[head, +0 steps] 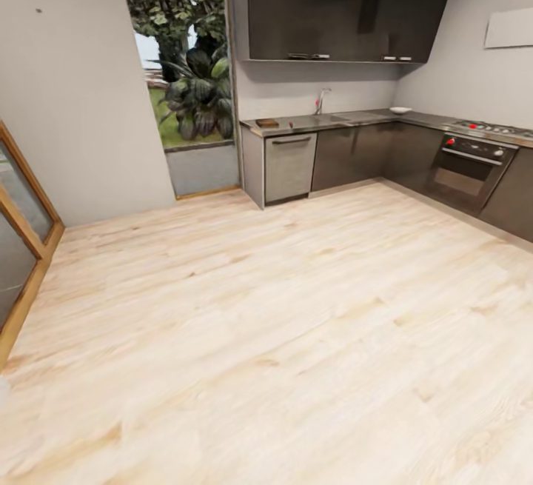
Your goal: In the kitchen, take the Vidalia onion out of the sink, dice it on the chopping board with the paring knife, put the diced onion into the bowl on the countertop, then place both the paring knife and the chopping board into the sink.
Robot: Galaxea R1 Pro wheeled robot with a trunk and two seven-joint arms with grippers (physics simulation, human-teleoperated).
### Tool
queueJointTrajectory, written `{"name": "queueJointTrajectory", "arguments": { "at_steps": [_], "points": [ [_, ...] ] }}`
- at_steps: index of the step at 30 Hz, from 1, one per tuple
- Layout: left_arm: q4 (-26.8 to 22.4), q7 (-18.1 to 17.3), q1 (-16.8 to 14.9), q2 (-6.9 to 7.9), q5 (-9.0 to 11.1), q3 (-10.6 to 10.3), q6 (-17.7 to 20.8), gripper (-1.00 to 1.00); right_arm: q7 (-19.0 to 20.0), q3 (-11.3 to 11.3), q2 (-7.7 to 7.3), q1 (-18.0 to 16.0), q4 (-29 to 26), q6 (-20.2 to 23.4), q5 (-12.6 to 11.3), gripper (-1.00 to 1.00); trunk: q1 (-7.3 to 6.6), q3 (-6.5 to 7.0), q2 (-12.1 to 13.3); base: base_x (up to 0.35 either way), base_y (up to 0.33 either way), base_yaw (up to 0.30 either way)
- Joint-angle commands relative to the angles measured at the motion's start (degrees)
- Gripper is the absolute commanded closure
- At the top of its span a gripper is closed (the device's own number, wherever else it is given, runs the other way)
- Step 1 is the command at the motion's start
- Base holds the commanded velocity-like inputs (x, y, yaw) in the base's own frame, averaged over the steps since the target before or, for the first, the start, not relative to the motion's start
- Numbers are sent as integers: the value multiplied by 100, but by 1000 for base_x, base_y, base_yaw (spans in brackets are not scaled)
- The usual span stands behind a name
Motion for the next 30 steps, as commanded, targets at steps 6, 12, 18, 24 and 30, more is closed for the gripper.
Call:
{"name": "queueJointTrajectory", "arguments": {
  "at_steps": [6,12,18,24,30],
  "points": [
    [-8,-1,3,-7,1,-4,-10,-100,-21,4,4,-4,4,-16,1,-100,3,-4,-2,318,-97,0],
    [-5,-2,3,-8,1,-4,-8,-100,-21,4,7,-4,4,-16,1,-100,3,-4,-2,318,-19,0],
    [1,1,3,-8,-6,-11,-22,-100,-21,4,-15,-4,4,-16,1,-100,3,-4,-2,318,-2,0],
    [79,-1,3,-67,-19,-13,-25,-100,-21,4,-17,-4,4,-16,1,-100,3,-4,-2,318,-43,0],
    [97,0,3,-118,-25,-14,-25,-100,-21,4,-17,-3,4,-16,1,-100,3,-4,-2,318,-82,0]
  ]
}}
